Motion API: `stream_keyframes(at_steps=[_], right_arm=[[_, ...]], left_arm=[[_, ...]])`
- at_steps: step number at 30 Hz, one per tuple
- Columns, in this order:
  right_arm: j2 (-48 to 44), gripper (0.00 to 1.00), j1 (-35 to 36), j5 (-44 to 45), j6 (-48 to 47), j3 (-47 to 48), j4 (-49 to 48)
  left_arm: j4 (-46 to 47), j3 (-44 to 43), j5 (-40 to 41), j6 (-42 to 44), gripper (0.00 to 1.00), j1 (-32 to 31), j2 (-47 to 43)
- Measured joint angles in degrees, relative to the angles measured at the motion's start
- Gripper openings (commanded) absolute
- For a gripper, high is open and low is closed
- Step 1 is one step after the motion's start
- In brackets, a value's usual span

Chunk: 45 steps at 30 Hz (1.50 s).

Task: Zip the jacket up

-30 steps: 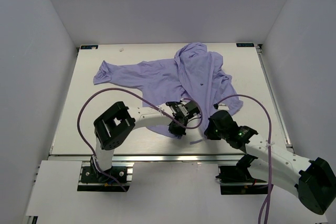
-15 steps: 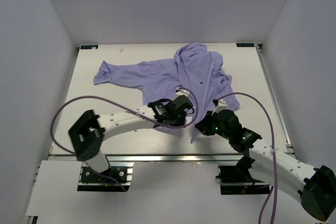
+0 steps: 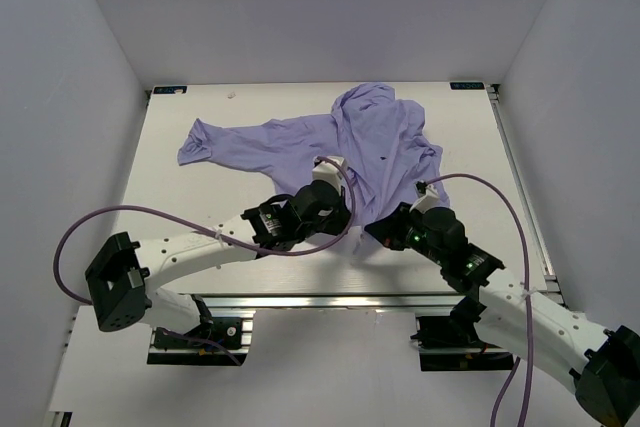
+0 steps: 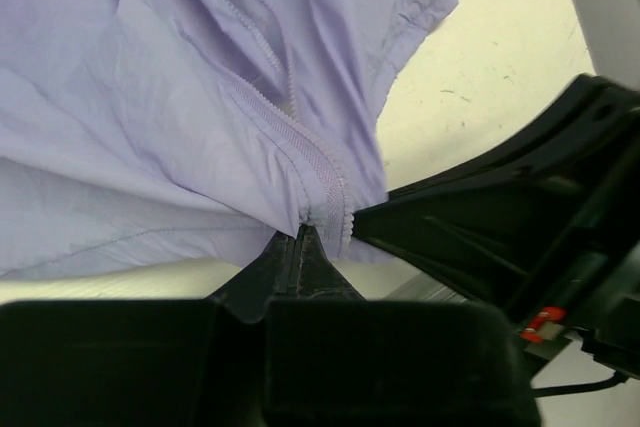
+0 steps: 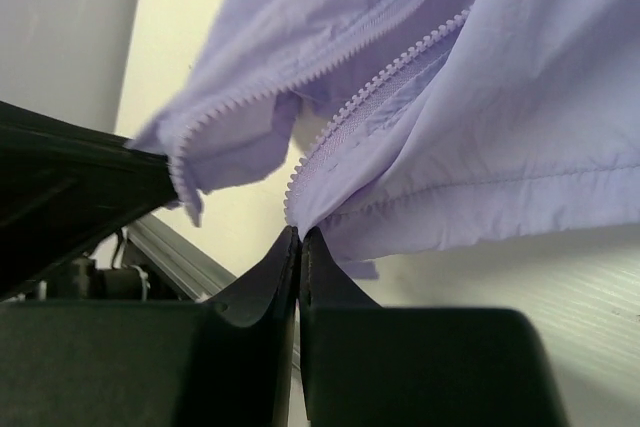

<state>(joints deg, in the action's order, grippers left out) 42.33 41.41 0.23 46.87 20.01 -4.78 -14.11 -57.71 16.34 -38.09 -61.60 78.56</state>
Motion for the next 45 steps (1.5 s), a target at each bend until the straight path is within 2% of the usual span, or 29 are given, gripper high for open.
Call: stream_keyframes(at_steps=[5,11,18,23,33,45], right_arm=[[0.9,0.0,-0.33,0.02,-1.07,0.22,2.54],[13.03,0.0,-0.28,-1.57,-6.12,0.35,9.49],[15.5,0.31,-0.02,-3.23,-11.19,-0.04,10.75],[15.56,0.43,0.31,-4.13,-14.45,0.79,12.35],[15.69,0.44,2.86,-4.24,-16.09,1.64,16.2],[18.93,0.45,6.67,3.52,-14.4,5.33,18.36]], left_arm=[[0.66,1.25,0.9,-0.61,0.0,0.0,0.0],[0.31,4.15,1.03,-2.34,0.0,0.0,0.33],[-0.9,8.22,0.87,-4.96,0.0,0.0,0.79],[-1.09,9.46,0.13,-5.99,0.0,0.0,0.74],[-0.85,9.49,-0.5,-6.21,0.0,0.0,0.48],[-0.9,10.51,-0.5,-6.36,0.0,0.0,-0.81]])
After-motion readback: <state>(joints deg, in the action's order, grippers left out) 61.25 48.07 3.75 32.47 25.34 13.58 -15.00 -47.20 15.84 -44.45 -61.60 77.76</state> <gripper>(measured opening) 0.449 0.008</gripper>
